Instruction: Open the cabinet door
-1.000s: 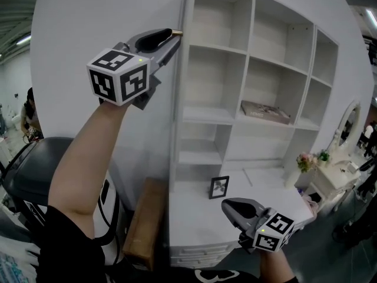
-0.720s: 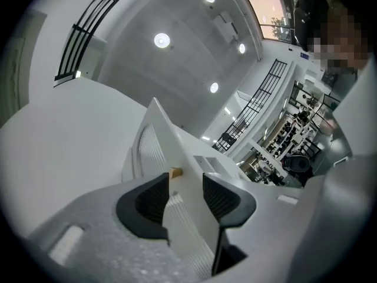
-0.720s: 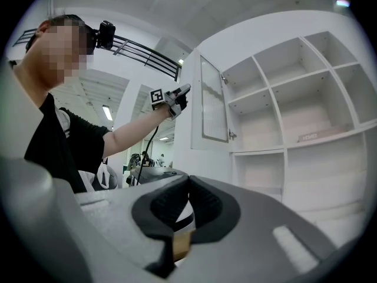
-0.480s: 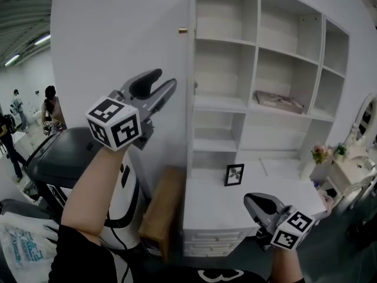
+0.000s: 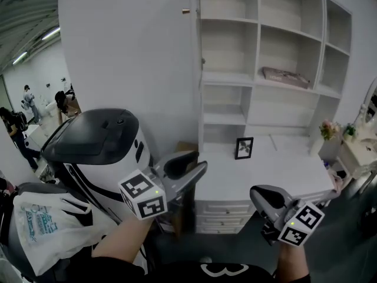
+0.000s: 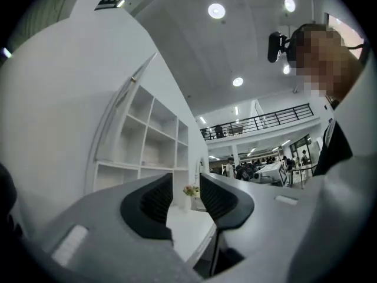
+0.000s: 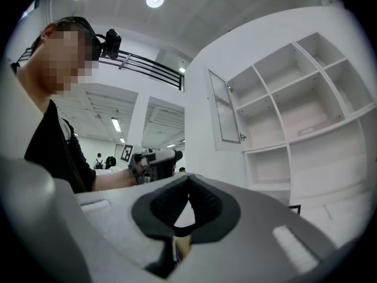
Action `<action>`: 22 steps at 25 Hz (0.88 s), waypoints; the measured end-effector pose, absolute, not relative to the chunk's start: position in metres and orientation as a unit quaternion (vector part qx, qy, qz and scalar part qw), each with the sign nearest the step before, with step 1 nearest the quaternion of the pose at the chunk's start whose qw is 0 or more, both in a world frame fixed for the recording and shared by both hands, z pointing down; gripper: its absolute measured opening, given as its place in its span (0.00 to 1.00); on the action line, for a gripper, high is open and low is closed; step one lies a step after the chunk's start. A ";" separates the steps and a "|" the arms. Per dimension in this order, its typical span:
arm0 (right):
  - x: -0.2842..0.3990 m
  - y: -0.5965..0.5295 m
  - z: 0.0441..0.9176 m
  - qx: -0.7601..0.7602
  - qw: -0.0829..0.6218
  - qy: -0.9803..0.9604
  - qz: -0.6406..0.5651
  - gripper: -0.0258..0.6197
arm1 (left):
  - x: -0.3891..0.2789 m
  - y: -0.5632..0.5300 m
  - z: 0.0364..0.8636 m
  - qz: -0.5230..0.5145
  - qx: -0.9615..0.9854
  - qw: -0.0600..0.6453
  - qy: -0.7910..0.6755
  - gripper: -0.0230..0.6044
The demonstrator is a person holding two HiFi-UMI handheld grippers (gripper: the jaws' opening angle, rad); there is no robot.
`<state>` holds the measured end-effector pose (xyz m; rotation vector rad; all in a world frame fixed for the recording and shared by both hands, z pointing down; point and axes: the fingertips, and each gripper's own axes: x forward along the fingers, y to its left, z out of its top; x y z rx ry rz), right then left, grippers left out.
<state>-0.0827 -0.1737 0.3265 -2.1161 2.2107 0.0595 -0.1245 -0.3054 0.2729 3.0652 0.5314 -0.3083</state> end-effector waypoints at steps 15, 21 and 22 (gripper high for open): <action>-0.150 -0.128 0.393 -0.683 0.076 0.726 -0.030 0.04 | -0.185 -0.189 0.398 -0.002 0.983 0.055 0.177 0.05; -0.161 -0.122 0.408 -0.689 0.068 0.721 -0.032 0.04 | -0.192 -0.180 0.415 0.006 0.981 0.053 0.185 0.05; -0.163 -0.121 0.409 -0.688 0.068 0.722 -0.031 0.04 | -0.193 -0.178 0.416 0.005 0.981 0.053 0.187 0.05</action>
